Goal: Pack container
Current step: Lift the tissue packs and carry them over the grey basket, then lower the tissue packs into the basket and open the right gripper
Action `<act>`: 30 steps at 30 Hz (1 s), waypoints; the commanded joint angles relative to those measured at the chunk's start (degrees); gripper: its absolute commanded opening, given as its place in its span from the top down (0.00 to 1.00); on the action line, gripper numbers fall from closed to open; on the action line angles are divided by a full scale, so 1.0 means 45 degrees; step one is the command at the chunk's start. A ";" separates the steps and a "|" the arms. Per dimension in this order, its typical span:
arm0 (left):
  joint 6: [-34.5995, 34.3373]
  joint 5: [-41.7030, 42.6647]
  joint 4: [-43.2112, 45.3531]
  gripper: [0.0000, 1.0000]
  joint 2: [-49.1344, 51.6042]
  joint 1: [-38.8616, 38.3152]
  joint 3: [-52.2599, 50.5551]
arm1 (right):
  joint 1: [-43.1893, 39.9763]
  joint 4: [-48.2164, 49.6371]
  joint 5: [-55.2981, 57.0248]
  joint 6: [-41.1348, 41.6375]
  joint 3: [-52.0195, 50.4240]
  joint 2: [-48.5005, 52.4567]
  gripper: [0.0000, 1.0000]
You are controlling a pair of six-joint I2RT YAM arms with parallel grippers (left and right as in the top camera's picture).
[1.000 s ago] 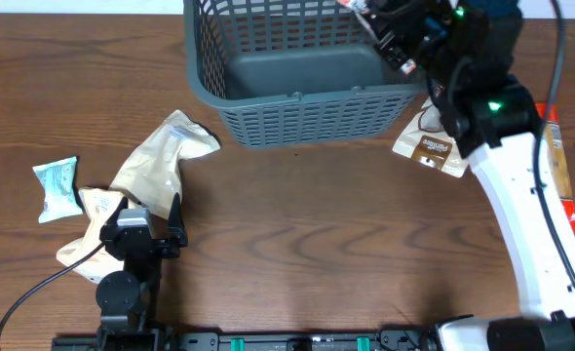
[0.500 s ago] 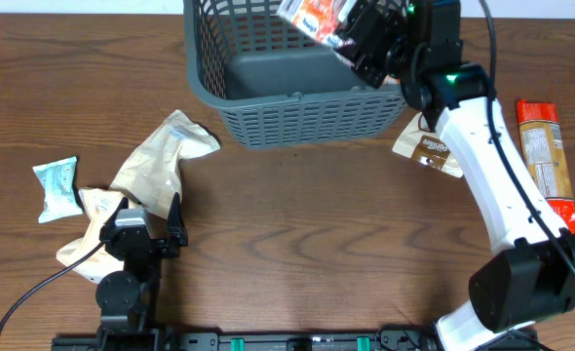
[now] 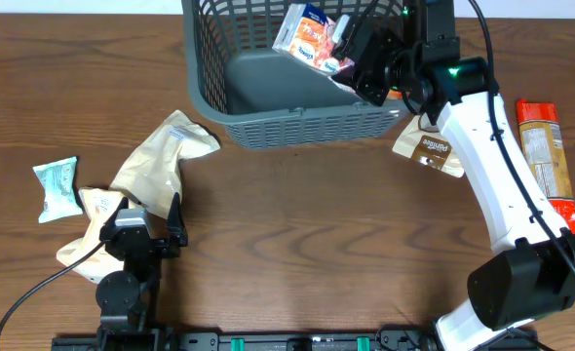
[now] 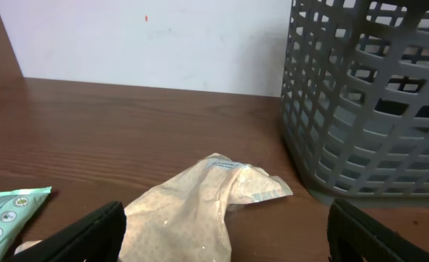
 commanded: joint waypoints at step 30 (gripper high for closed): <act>-0.0204 -0.0287 -0.0272 0.19 0.0024 -0.0063 -0.0219 | 0.0117 0.2254 0.1768 0.0481 0.0636 0.0704 0.18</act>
